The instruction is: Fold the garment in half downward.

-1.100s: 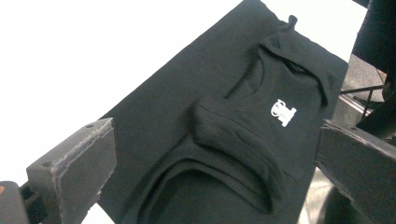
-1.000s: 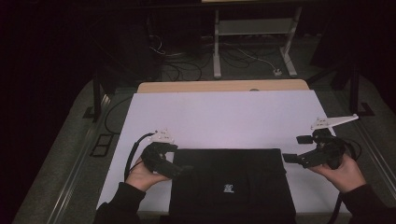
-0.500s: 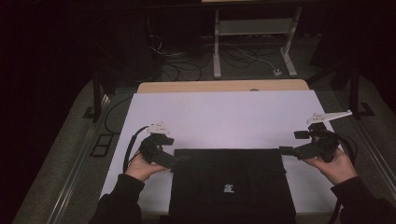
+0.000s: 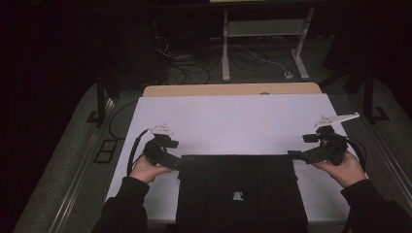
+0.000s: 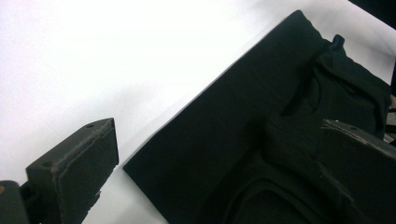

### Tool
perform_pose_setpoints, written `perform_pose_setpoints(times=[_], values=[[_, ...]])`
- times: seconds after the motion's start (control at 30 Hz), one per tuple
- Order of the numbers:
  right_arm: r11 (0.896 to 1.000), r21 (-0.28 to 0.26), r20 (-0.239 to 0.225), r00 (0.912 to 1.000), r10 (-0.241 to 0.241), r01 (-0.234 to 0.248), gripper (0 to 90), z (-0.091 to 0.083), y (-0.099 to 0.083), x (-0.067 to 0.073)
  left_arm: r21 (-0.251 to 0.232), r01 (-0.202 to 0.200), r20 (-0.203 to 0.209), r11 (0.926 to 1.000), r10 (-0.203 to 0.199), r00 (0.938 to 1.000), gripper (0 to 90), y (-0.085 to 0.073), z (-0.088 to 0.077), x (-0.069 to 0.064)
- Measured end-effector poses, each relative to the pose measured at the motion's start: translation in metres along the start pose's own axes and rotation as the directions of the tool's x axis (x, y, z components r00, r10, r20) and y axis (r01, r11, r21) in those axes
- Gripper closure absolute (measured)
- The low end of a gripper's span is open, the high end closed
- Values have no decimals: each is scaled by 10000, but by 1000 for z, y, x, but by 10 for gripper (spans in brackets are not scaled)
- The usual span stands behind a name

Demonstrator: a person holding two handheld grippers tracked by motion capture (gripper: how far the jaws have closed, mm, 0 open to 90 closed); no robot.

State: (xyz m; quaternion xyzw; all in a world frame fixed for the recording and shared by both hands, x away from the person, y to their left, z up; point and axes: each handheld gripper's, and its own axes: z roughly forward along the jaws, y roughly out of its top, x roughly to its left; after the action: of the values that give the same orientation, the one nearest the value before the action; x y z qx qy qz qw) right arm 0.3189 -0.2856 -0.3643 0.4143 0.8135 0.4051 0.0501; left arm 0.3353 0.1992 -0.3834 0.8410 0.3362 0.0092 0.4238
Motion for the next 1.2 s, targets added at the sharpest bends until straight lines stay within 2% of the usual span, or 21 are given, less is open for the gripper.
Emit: perform_pose_setpoints(times=[0.23,0.33,0.77,1.03,1.2], values=[[9998,135,-76,9999,122,-121,0,8,-1,-9,99,90,-51,9999,-89,9999,0,-4,5,9],[9997,198,-92,9998,168,-166,0,12,-2,-13,356,52,-83,9994,-49,10000,0,-6,9,11],[9979,608,-191,9995,233,-221,0,30,-7,-23,399,315,-92,9987,-311,9995,0,-11,19,21],[9957,861,-213,9991,358,-339,0,40,-13,-28,805,209,-23,9965,-208,9998,0,-14,27,26],[9953,885,-271,9988,418,-393,0,43,-15,-32,874,572,-99,9945,-566,9983,0,-18,30,36]])
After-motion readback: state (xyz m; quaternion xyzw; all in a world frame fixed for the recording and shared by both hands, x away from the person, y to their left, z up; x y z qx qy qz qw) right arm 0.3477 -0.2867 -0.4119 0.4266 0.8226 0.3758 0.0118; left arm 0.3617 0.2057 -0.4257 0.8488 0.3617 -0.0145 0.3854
